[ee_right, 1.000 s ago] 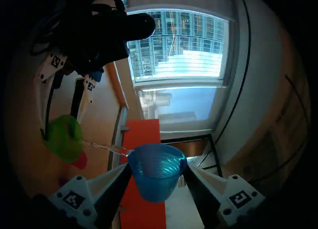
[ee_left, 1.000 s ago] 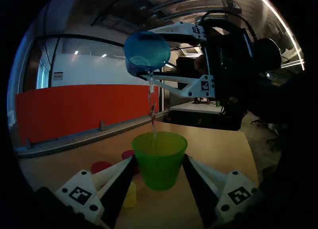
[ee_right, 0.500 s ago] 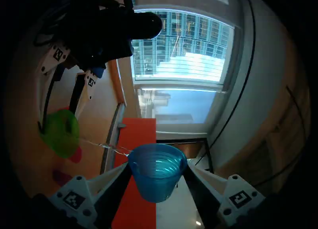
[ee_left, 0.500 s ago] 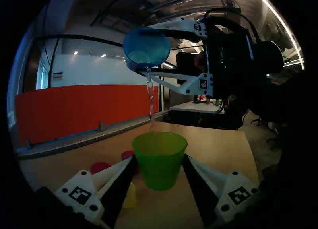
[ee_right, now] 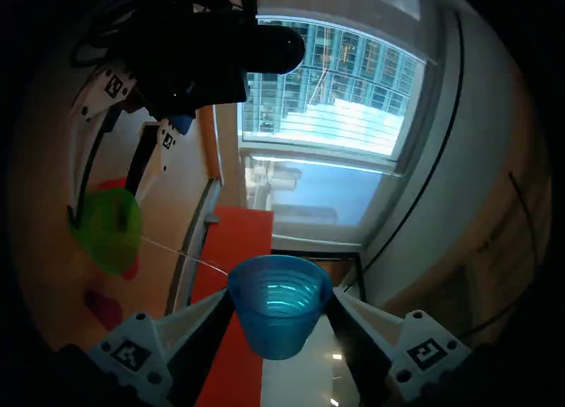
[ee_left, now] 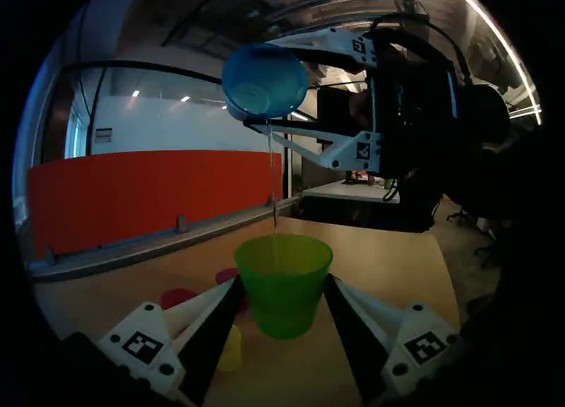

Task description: Pour water

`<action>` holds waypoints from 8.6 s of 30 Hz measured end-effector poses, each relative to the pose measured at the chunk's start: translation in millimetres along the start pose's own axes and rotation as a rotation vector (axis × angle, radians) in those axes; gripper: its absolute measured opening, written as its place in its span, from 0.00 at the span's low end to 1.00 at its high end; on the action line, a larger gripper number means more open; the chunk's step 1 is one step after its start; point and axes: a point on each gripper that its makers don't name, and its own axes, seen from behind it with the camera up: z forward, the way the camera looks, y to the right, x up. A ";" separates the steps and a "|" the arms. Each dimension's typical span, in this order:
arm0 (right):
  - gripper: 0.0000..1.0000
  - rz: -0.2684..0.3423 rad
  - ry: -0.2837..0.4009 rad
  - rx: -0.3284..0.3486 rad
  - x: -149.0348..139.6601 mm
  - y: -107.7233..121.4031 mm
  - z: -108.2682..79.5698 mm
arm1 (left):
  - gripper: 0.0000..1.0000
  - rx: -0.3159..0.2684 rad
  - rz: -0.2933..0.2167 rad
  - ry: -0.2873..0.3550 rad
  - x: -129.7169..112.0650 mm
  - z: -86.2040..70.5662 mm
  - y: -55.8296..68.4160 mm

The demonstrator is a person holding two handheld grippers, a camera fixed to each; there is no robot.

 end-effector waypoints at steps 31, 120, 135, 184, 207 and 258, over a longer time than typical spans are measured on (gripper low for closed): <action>0.90 0.383 0.025 0.012 -9.6 1.1 -4.1 | 0.81 0.002 0.012 0.000 6.1 -1.7 -2.9; 0.90 1.517 -0.085 0.354 -27.8 -120.4 -79.9 | 0.81 -0.020 0.081 -0.245 -63.5 -22.7 -2.2; 0.91 1.502 -0.138 0.429 -36.4 -157.7 -87.0 | 0.81 -0.040 0.093 -0.350 -96.8 -21.3 -5.2; 0.91 1.440 -0.263 0.643 -41.9 -271.5 -99.7 | 0.81 -0.084 0.086 -0.509 -152.4 -17.0 -15.2; 0.91 1.454 -0.271 0.664 -38.0 -288.5 -98.7 | 0.81 -0.081 0.042 -0.510 -167.9 -19.1 -19.3; 0.91 1.464 -0.282 0.715 -11.2 -332.0 -104.3 | 0.82 -0.012 0.019 -0.577 -186.9 -59.1 -33.3</action>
